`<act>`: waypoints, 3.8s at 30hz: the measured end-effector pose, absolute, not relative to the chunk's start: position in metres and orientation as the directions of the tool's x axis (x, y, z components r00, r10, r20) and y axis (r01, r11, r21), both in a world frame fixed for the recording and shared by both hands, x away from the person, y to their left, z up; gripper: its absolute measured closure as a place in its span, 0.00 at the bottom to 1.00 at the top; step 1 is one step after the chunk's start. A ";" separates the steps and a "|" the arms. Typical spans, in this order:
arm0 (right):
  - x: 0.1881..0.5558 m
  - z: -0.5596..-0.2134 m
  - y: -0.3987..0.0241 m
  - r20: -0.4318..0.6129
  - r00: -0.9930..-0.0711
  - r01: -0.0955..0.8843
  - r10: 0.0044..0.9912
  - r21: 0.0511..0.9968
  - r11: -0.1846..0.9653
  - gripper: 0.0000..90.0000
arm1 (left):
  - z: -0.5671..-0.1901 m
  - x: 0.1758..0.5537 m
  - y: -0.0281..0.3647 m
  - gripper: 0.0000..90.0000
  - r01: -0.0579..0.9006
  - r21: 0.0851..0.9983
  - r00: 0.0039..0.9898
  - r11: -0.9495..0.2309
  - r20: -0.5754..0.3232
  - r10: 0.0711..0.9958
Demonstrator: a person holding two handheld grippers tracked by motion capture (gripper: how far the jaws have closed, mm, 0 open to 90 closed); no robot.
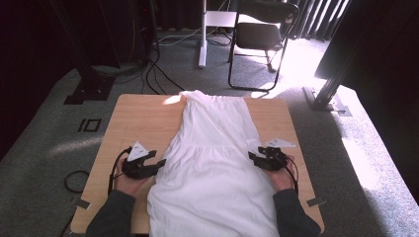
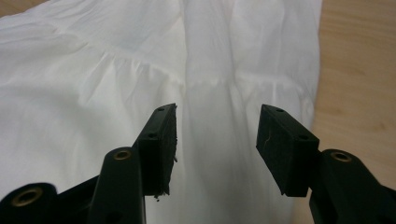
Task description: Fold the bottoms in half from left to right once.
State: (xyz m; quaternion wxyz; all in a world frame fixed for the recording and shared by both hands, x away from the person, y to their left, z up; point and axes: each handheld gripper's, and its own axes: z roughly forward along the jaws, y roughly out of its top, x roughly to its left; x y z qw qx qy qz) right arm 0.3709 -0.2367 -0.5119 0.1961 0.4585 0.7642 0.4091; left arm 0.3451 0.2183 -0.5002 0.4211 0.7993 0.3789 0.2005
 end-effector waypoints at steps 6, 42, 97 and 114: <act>0.419 -0.514 -0.209 0.080 -0.509 0.567 0.857 0.780 0.265 0.47 | -0.519 0.394 0.193 0.51 0.501 0.778 0.612 -0.379 -0.009 0.791; 0.402 -0.554 -0.236 0.084 -0.357 0.659 0.930 0.728 0.187 0.92 | -0.548 0.357 0.195 0.97 0.561 0.712 0.629 -0.423 -0.033 0.777; 0.431 -0.540 -0.231 0.039 -0.333 0.637 0.942 0.747 0.193 0.98 | -0.547 0.359 0.162 0.58 0.529 0.722 0.709 -0.446 -0.088 0.699; 0.434 -0.554 -0.229 0.026 -0.324 0.655 0.946 0.727 0.204 0.94 | -0.541 0.447 0.130 0.53 0.580 0.717 0.614 -0.386 -0.074 0.786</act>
